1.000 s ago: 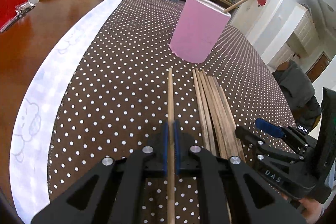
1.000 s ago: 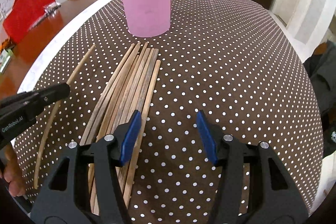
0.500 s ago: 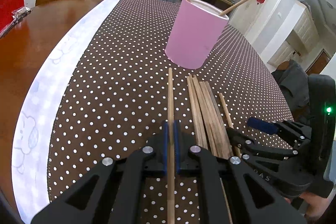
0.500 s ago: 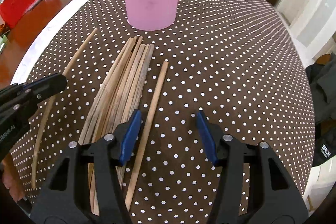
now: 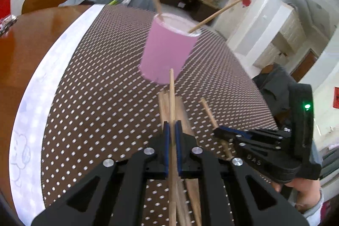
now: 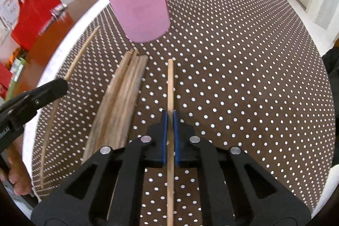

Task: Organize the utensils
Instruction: 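Lift both held chopsticks upright and carry them above the pink cup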

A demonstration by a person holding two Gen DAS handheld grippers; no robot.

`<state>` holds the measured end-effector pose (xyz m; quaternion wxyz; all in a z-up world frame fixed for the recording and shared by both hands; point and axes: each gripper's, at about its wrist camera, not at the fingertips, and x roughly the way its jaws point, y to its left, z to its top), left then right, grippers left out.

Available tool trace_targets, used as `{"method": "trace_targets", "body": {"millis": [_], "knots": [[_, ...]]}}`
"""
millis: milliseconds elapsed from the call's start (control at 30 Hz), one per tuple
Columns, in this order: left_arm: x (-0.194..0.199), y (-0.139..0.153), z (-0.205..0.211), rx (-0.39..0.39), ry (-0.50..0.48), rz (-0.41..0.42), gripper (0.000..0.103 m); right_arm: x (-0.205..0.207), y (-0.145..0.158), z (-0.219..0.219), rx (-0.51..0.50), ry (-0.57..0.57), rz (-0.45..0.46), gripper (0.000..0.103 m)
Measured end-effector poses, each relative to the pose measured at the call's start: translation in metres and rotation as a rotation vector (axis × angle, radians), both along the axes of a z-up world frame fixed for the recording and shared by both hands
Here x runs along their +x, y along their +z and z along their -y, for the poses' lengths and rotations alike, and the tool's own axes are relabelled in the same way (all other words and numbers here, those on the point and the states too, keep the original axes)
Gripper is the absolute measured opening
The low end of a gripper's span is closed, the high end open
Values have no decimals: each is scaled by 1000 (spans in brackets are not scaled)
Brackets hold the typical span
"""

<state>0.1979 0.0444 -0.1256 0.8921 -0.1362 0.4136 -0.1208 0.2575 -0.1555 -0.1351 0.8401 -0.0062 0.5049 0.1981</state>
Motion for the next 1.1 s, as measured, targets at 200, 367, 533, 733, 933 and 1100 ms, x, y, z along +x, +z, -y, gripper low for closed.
{"method": "trace_targets", "body": {"millis": [200, 367, 533, 733, 933, 1100], "knots": [[-5, 23, 9, -43, -31, 138, 6, -15, 21, 34, 127, 3, 84, 6], [-9, 47, 17, -43, -55, 267, 6, -28, 57, 52, 235, -4, 206, 6], [-7, 75, 23, -65, -61, 409, 6, -31, 97, 54, 343, -16, 348, 6], [1, 106, 31, -27, -34, 584, 6, -28, 140, 48, 462, -35, 518, 6], [14, 125, 25, -60, 29, 730, 6, -17, 165, 35, 520, -52, 695, 6], [31, 127, 15, -97, 102, 832, 6, 2, 164, 20, 554, -61, 790, 6]]}}
